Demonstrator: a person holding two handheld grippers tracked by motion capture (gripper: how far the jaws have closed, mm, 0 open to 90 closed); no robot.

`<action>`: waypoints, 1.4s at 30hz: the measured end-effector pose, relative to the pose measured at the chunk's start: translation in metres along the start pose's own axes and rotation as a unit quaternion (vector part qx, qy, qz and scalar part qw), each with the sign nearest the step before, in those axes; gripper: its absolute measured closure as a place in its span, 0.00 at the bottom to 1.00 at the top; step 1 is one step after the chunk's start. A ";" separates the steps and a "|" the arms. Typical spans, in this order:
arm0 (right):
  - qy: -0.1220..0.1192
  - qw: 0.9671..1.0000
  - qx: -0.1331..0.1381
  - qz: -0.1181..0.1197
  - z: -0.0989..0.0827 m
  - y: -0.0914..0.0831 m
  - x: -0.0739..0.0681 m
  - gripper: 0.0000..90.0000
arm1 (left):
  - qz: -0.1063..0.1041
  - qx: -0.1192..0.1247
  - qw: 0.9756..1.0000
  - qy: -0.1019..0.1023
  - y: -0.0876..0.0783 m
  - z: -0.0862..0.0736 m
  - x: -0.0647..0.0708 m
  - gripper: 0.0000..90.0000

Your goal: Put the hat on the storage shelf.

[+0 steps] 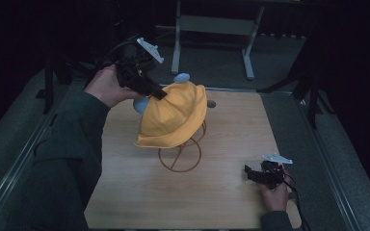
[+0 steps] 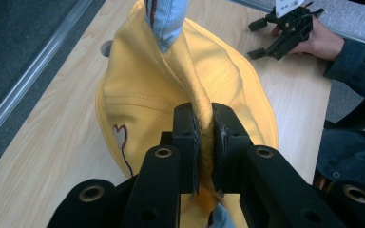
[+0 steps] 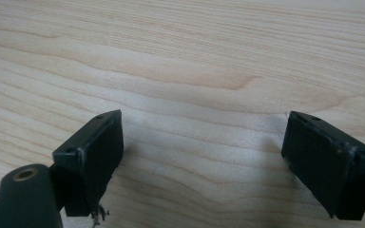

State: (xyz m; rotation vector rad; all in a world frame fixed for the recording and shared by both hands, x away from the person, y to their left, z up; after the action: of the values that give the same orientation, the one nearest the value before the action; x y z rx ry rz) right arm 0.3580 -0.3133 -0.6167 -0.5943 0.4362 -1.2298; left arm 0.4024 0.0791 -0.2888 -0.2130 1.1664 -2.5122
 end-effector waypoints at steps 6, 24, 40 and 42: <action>0.000 1.000 0.000 0.000 0.000 0.000 0.000 0.15 | 0.000 -0.003 1.000 0.006 0.012 0.006 0.003 0.89; 0.002 1.000 0.001 0.001 0.000 0.000 0.000 0.15 | -0.006 -0.031 0.999 0.021 0.058 0.010 0.013 0.86; 0.001 1.000 0.000 0.002 0.000 0.000 0.000 0.15 | 0.021 -0.025 0.999 0.027 0.063 0.003 0.014 0.59; 0.001 1.000 0.000 0.002 0.000 0.000 0.000 0.15 | 0.028 -0.019 0.999 0.026 0.059 0.003 0.012 0.54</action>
State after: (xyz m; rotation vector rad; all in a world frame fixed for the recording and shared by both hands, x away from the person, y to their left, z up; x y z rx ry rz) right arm 0.3580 -0.3129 -0.6167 -0.5911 0.4385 -1.2275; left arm 0.4073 0.0369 -0.3323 -0.1226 1.2242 -2.4626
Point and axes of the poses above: each handheld gripper's, and its own axes: y roughly forward along the jaws, z roughly out of its top, x roughly to its right, the point moved 6 cm from there along y, roughly forward along the jaws, and after that the axes turned 4 degrees about x, right-handed, at the moved point
